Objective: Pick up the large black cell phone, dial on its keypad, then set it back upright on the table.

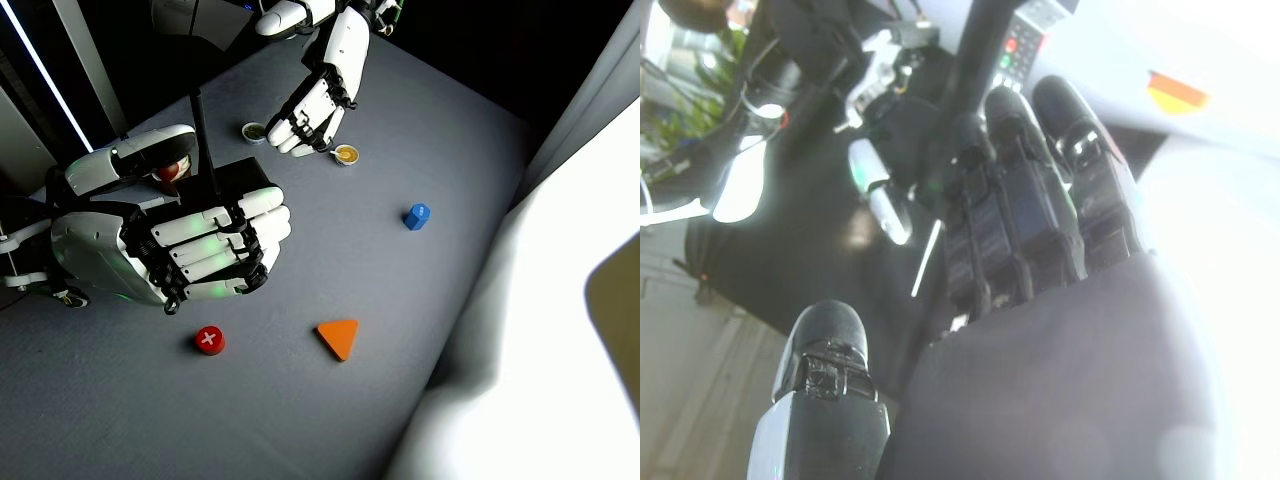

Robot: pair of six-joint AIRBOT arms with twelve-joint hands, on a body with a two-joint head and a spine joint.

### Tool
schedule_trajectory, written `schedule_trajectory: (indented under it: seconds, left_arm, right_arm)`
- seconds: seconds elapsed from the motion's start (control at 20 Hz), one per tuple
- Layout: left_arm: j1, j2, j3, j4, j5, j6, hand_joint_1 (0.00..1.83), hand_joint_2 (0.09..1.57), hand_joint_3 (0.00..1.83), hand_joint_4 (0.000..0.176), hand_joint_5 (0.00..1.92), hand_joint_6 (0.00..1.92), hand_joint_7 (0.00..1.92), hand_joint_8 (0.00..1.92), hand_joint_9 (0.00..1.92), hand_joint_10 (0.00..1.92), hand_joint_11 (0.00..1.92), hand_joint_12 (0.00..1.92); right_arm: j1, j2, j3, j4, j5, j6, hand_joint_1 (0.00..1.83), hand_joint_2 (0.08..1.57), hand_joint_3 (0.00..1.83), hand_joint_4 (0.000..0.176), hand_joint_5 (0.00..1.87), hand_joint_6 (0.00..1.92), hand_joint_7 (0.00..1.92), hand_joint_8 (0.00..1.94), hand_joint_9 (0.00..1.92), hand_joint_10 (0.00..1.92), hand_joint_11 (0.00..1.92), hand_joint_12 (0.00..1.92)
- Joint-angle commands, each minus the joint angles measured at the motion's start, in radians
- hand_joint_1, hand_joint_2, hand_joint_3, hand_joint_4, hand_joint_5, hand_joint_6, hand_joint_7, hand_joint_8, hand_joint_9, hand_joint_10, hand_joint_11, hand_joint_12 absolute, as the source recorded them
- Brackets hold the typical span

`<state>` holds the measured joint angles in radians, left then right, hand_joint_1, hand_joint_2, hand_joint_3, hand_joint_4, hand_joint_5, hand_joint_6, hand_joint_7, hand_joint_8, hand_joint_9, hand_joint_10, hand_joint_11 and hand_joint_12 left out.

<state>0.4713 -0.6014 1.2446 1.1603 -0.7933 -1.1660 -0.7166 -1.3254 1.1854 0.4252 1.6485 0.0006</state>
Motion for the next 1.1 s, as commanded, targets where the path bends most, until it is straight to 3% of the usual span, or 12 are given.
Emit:
schedule_trajectory:
  seconds: [0.0,0.5,0.65,0.7,0.75,0.85,1.05]
  left_arm:
    - [-0.026,0.008,-0.001,-0.067,-0.067,-0.01,0.0,1.17,0.0,0.0,0.43,0.0,0.55,0.0,0.52,0.0,0.13,0.86]
    - [-0.031,0.008,0.002,-0.067,-0.067,-0.01,0.0,1.17,0.0,0.0,0.44,0.01,0.58,0.01,0.54,0.02,0.14,0.87]
    - [-0.032,0.008,0.002,-0.067,-0.067,-0.01,0.0,1.17,0.0,0.0,0.42,0.0,0.57,0.01,0.53,0.01,0.13,0.86]
    - [-0.033,0.008,0.002,-0.067,-0.067,-0.01,0.0,1.17,0.0,0.0,0.43,0.0,0.57,0.0,0.52,0.01,0.13,0.86]
    - [-0.033,0.008,0.002,-0.066,-0.067,-0.01,0.0,1.17,0.0,0.0,0.43,0.0,0.57,0.0,0.52,0.01,0.13,0.86]
    - [-0.032,0.008,0.0,-0.066,-0.067,-0.01,0.0,1.17,0.0,0.0,0.44,0.01,0.58,0.01,0.54,0.01,0.15,0.87]
    - [-0.032,0.008,0.0,-0.064,-0.067,-0.011,0.0,1.17,0.0,0.0,0.42,0.0,0.57,0.0,0.54,0.01,0.13,0.87]
  right_arm:
    - [0.001,0.009,-0.002,-0.033,0.116,0.011,0.45,1.15,0.0,0.0,0.6,0.0,0.66,0.0,0.74,0.0,0.3,1.18]
    - [0.0,0.009,0.002,-0.034,0.116,0.011,0.27,1.07,0.0,0.0,0.4,0.0,0.37,0.0,0.37,0.0,0.03,0.96]
    - [0.0,0.009,0.004,-0.034,0.116,0.011,0.31,1.0,0.0,0.0,0.28,0.0,0.3,0.0,0.27,0.0,0.0,0.79]
    - [0.0,0.008,0.004,-0.034,0.116,0.011,0.28,0.96,0.0,0.0,0.19,0.0,0.21,0.01,0.16,0.0,0.0,0.55]
    - [0.0,0.008,0.004,-0.034,0.116,0.011,0.28,0.96,0.0,0.0,0.19,0.0,0.21,0.01,0.16,0.0,0.0,0.55]
    - [0.0,0.009,0.004,-0.034,0.116,0.011,0.15,0.91,0.0,0.0,0.03,0.0,0.07,0.0,0.03,0.0,0.0,0.26]
    - [0.001,0.01,0.004,-0.034,0.116,0.011,0.08,0.89,0.0,0.013,0.0,0.0,0.02,0.0,0.0,0.0,0.0,0.1]
